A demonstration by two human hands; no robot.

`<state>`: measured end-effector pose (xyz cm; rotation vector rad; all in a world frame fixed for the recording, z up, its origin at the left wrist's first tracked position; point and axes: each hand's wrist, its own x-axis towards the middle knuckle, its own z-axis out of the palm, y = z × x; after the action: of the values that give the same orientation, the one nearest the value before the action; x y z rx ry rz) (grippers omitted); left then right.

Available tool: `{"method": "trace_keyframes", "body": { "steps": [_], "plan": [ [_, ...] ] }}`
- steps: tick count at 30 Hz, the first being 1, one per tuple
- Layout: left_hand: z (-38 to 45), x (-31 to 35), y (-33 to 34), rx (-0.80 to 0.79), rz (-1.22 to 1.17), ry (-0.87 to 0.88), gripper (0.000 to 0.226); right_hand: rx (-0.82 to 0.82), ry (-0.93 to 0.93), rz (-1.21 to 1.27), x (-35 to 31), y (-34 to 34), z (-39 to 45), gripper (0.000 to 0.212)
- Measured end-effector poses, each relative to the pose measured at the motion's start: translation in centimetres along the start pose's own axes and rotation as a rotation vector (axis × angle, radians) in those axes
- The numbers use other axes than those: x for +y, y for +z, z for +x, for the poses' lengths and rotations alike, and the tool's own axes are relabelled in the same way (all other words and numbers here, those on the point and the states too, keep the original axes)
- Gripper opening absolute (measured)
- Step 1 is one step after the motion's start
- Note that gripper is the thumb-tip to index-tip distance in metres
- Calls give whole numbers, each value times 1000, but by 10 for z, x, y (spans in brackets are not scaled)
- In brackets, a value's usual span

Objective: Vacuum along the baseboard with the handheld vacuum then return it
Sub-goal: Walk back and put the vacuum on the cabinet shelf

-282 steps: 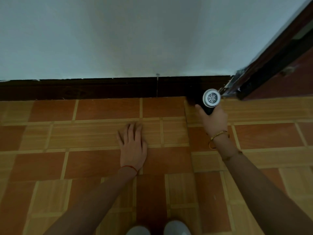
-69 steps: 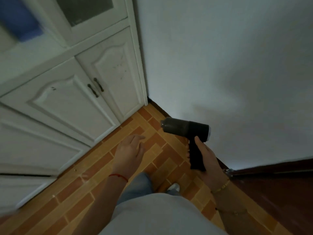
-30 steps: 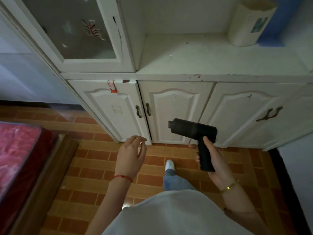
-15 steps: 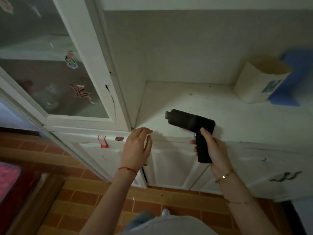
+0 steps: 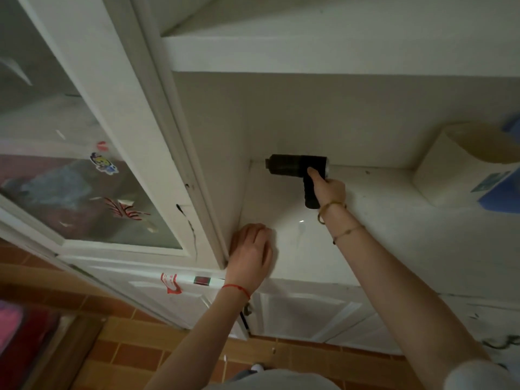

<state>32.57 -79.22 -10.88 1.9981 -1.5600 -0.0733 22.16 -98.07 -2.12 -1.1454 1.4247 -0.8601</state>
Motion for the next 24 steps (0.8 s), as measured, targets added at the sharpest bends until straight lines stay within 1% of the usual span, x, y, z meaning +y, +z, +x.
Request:
{"method": "trace_keyframes", "body": {
  "steps": [7,10,16,18,23,24],
  "plan": [
    [3,1,1,19,0,28,29,-6,0,-168,-8,42,45,50],
    [4,3,0,19,4,39,32,-20,-28,-228,-5,53,55,53],
    [4,0,4,15,17,45,34,-5,-99,-429,2,66,68,57],
    [4,0,4,18,18,52,35,-10,-142,-523,4,64,68,59],
    [4,2,2,4,20,29,37,9,-278,-877,1,57,61,63],
    [4,1,4,3,19,26,37,12,-329,-943,3,57,65,63]
  ]
}}
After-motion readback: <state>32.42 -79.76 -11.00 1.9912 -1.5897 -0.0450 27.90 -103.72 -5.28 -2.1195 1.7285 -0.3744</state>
